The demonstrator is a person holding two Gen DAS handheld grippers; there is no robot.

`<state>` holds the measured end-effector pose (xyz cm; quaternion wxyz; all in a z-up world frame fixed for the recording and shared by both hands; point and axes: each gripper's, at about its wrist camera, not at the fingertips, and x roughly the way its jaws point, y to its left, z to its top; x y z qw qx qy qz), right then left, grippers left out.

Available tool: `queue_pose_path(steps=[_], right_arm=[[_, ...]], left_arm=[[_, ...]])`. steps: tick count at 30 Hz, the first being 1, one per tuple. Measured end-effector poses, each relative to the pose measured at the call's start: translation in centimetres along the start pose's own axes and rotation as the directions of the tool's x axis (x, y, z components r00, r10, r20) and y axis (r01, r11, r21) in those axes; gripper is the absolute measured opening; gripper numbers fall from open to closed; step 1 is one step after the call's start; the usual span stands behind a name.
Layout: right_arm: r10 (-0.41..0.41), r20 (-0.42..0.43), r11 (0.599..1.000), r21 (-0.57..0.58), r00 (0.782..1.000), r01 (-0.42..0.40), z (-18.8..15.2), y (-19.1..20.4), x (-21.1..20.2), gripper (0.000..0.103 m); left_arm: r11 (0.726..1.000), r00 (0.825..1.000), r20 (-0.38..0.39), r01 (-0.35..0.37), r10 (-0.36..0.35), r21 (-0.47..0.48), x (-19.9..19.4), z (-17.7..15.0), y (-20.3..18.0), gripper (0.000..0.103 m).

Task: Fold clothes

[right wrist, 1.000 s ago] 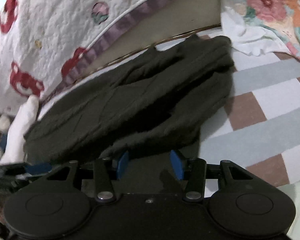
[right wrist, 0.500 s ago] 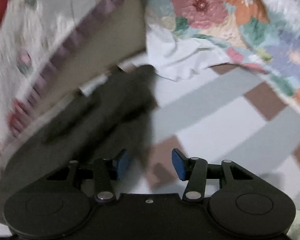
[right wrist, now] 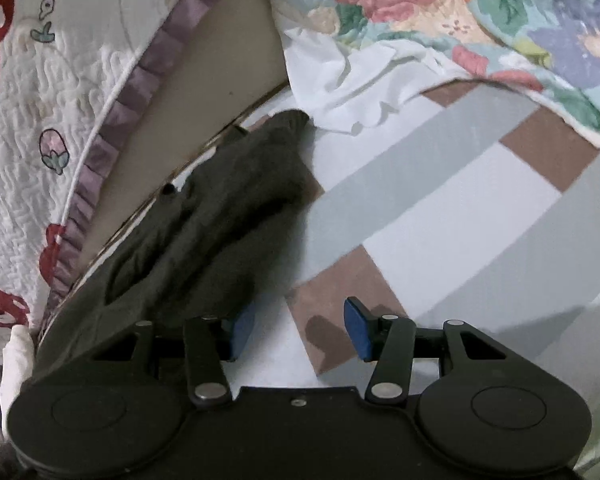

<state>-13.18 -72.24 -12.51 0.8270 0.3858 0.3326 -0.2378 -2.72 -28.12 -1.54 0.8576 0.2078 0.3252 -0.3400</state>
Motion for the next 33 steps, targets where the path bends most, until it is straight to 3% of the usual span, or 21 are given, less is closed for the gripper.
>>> queue_pose_path(steps=[4,7,11,13,16,18,20,22,24,26,27,30,33], right_arm=[[-0.2,0.108,0.974,-0.089,0.974,0.21,-0.4,1.0,-0.9,0.055],[-0.13,0.124,0.985,-0.094,0.984,0.142,-0.3,1.4,-1.3,0.055],[-0.053,0.051,0.991,-0.118,0.997,0.058,-0.3,2.9,-0.3,0.056],[-0.075,0.009,0.985,-0.155,0.997,0.075,-0.6,4.1,0.5,0.056],[-0.09,-0.009,0.977,-0.196,0.996,0.086,-1.3,5.3,1.1,0.056],[-0.035,-0.032,0.992,-0.122,0.999,0.031,-1.4,4.6,1.4,0.056],[0.028,-0.057,0.999,0.026,0.998,-0.026,-1.5,3.3,1.7,0.056],[-0.009,-0.092,0.989,0.144,0.996,0.022,-1.9,2.9,1.8,0.058],[-0.093,-0.09,0.986,0.129,0.992,0.104,-2.4,3.9,1.5,0.058],[-0.067,-0.058,0.987,0.143,0.996,0.075,-2.6,4.5,1.2,0.058],[-0.018,-0.054,0.981,0.193,0.998,0.028,-2.6,4.2,1.4,0.058],[0.123,-0.062,0.911,0.404,0.99,-0.088,-2.7,2.3,2.8,0.058],[0.135,-0.012,0.851,0.514,0.991,-0.11,-3.1,1.7,3.4,0.058]], left_arm=[[0.996,0.999,0.042,-0.02,0.024,-0.09,-3.7,0.0,2.9,0.009],[0.992,0.994,0.086,-0.05,0.061,-0.118,-6.1,-0.3,3.8,0.009],[0.98,0.997,0.05,-0.053,0.064,-0.194,-5.3,-2.3,4.8,0.009],[0.971,0.998,0.034,-0.04,0.05,-0.238,-4.4,-3.0,5.3,0.009],[0.973,0.997,0.032,-0.066,0.075,-0.22,-4.4,-3.2,5.4,0.009],[0.975,0.996,0.04,-0.07,0.08,-0.209,-4.7,-2.9,5.4,0.009],[0.977,0.995,0.053,-0.07,0.082,-0.2,-4.9,-2.6,5.0,0.009],[0.979,0.994,0.063,-0.073,0.086,-0.188,-5.1,-2.5,4.7,0.009],[0.981,0.994,0.065,-0.074,0.087,-0.179,-5.1,-2.5,4.5,0.009],[0.982,0.995,0.06,-0.07,0.082,-0.178,-5.1,-2.5,4.5,0.009],[0.982,0.995,0.058,-0.068,0.079,-0.177,-5.1,-2.5,4.6,0.009],[0.982,0.997,0.034,-0.065,0.073,-0.177,-4.5,-2.8,5.0,0.009],[0.981,0.997,0.014,-0.075,0.079,-0.181,-3.8,-3.3,5.3,0.009]])
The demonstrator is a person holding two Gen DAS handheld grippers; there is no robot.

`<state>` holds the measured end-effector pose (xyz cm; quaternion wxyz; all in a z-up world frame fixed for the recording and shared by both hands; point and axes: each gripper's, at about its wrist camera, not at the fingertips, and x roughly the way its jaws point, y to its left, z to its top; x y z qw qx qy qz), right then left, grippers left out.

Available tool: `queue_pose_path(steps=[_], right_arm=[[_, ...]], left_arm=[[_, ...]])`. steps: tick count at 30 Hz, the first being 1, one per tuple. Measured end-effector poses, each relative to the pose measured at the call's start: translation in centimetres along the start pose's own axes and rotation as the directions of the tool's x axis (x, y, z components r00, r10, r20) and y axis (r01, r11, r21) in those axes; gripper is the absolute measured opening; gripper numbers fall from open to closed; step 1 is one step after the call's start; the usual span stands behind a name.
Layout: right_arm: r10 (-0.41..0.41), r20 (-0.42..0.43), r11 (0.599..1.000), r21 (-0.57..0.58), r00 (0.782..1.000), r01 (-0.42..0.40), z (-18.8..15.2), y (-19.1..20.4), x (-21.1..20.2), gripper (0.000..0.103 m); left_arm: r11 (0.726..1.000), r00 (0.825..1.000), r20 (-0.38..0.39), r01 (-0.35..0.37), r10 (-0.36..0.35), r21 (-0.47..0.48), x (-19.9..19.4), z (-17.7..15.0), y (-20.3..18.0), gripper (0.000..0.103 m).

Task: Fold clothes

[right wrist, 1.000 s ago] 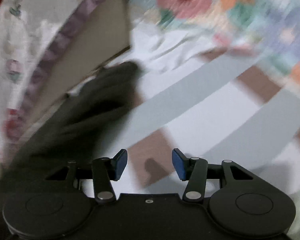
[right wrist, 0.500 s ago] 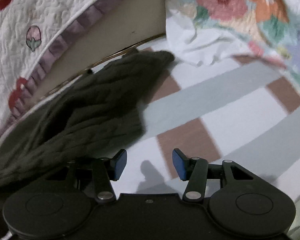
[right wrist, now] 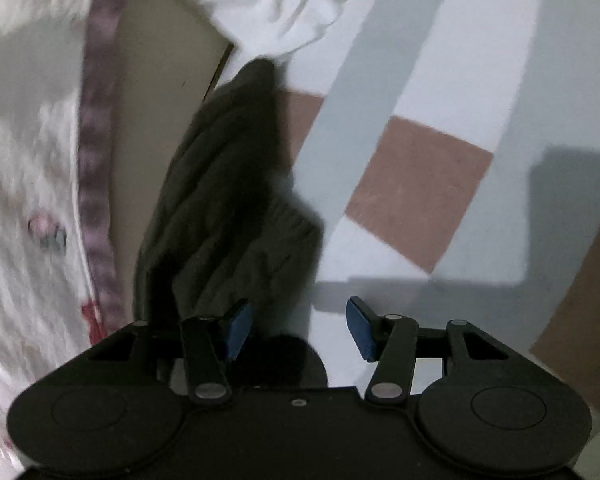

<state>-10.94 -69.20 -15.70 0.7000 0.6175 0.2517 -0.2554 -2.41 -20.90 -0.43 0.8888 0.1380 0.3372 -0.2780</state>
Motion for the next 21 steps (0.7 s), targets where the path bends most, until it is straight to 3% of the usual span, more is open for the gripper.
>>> queue_pose_path(steps=[6,8,10,12,14,16,19,21], right_arm=[[0.121,0.003,0.987,0.105,0.993,-0.12,-1.0,0.1,2.9,0.058],[0.149,0.032,0.986,0.065,0.988,-0.151,-1.2,0.9,3.8,0.055],[0.156,0.095,0.986,-0.08,0.983,-0.148,-1.4,2.8,3.8,0.018],[0.163,0.169,0.961,-0.25,0.972,-0.118,-1.7,5.1,3.0,0.012],[0.193,0.266,0.893,-0.446,0.945,-0.056,-2.6,7.8,0.1,0.011],[0.266,0.352,0.82,-0.571,0.898,-0.019,-3.4,9.0,-4.3,0.01],[0.348,0.454,0.745,-0.665,0.82,0.052,-5.0,8.7,-11.3,0.009],[0.339,0.501,0.724,-0.679,0.797,0.119,-6.1,7.2,-14.8,0.008]], left_arm=[[1.0,1.0,0.003,0.001,-0.001,-0.011,0.2,-0.6,0.3,0.009],[1.0,1.0,0.01,0.005,-0.004,-0.002,0.1,-0.6,0.4,0.009],[1.0,1.0,0.01,0.002,-0.003,0.013,0.1,-0.4,0.5,0.009],[0.999,1.0,0.014,-0.002,0.001,0.043,-0.1,0.1,0.4,0.009],[0.996,0.999,0.033,-0.014,0.011,0.093,-0.6,0.6,0.0,0.009],[0.993,0.999,0.052,-0.012,0.005,0.12,-1.6,1.2,-0.2,0.009],[0.992,0.99,0.077,0.109,-0.114,0.061,-3.6,2.1,0.4,0.009],[0.982,0.981,0.058,0.184,-0.187,0.053,-4.3,2.1,0.3,0.009]])
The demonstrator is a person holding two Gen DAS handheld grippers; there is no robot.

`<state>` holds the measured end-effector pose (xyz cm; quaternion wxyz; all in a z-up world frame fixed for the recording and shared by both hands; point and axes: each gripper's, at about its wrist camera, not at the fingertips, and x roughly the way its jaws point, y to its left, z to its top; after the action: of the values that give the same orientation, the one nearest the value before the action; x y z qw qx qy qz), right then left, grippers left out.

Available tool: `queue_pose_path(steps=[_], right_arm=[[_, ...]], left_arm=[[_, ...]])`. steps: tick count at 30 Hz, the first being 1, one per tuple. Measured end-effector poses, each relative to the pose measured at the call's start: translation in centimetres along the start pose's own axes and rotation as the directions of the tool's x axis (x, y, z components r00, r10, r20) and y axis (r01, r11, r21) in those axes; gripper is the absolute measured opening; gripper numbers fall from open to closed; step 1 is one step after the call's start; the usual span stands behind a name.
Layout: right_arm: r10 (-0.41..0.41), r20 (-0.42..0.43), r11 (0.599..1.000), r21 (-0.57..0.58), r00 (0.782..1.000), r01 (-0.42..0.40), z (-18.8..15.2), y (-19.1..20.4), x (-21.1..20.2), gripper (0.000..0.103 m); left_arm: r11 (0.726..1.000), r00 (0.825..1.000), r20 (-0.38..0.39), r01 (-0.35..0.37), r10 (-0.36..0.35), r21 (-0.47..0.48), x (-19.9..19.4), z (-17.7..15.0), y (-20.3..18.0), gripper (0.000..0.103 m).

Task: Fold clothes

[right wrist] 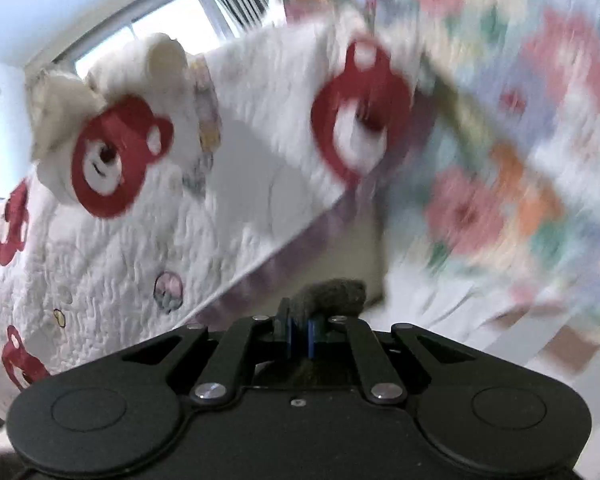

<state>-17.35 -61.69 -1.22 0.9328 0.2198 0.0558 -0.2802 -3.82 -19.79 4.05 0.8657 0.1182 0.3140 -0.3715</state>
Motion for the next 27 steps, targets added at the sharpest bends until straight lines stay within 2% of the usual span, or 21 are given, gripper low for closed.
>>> queue_pose_path(steps=[1,3,6,8,11,13,14,16,18,20,22,23,25,27], right_arm=[[-0.026,-0.008,0.999,-0.027,1.0,0.026,-0.3,-0.5,-1.6,0.008],[-0.098,-0.099,0.994,-0.065,0.99,0.092,-2.6,-1.8,-3.3,0.008],[-0.167,-0.301,0.986,-0.041,0.939,0.162,-7.4,-4.5,-4.3,0.008],[-0.149,-0.397,0.983,0.042,0.905,0.181,-9.6,-5.9,-3.8,0.008],[-0.084,-0.351,0.989,0.081,0.933,0.12,-7.8,-5.3,-3.0,0.008],[-0.039,-0.302,0.994,0.086,0.952,0.068,-6.0,-4.4,-2.4,0.008],[-0.014,-0.264,0.996,0.078,0.964,0.036,-4.7,-3.5,-2.1,0.008],[0.026,-0.164,0.998,0.053,0.986,-0.017,-2.4,-1.9,-2.8,0.008],[0.062,-0.063,0.998,0.026,0.996,-0.061,-1.0,-1.4,-4.7,0.008],[0.054,-0.083,0.998,0.026,0.995,-0.052,-1.9,-1.8,-5.6,0.008],[0.034,-0.124,0.999,0.013,0.992,-0.033,-3.3,-2.2,-6.3,0.008],[0.001,-0.181,1.0,-0.019,0.983,-0.005,-5.0,-2.5,-6.5,0.008],[-0.038,-0.25,0.996,-0.086,0.967,0.017,-8.3,-3.2,-7.3,0.008],[-0.054,-0.324,0.995,-0.096,0.945,0.024,-10.8,-4.5,-7.9,0.008]], left_arm=[[1.0,0.999,-0.015,0.028,-0.028,0.0,-0.1,-0.2,-0.2,0.009],[0.997,0.994,-0.082,0.076,-0.076,-0.013,0.7,-1.3,-0.5,0.01],[0.999,0.98,-0.192,0.05,-0.044,0.023,3.0,-3.6,-0.9,0.009],[0.997,0.976,-0.218,0.014,0.005,0.082,3.9,-4.6,-1.2,0.009],[0.992,0.986,-0.158,-0.027,0.046,0.121,3.1,-3.0,-0.7,0.009],[0.99,0.994,-0.079,-0.065,0.076,0.125,1.5,-1.0,0.1,0.009],[0.993,0.997,-0.034,-0.062,0.065,0.097,0.5,0.1,0.8,0.009],[1.0,0.999,0.039,-0.006,0.006,-0.019,-1.3,1.8,2.2,0.009],[0.999,0.998,0.064,0.021,-0.017,-0.05,-2.0,2.4,2.5,0.009],[0.999,0.999,0.04,-0.015,0.014,0.029,-1.5,1.5,1.5,0.009],[0.996,0.998,-0.031,-0.048,0.051,0.082,0.1,-0.6,0.9,0.009],[0.997,0.996,-0.077,-0.042,0.047,0.07,0.9,-2.0,1.0,0.009],[1.0,0.986,-0.166,0.004,-0.006,-0.014,2.5,-4.9,2.3,0.009],[1.0,0.975,-0.224,0.004,-0.008,-0.018,3.2,-6.9,2.9,0.009]])
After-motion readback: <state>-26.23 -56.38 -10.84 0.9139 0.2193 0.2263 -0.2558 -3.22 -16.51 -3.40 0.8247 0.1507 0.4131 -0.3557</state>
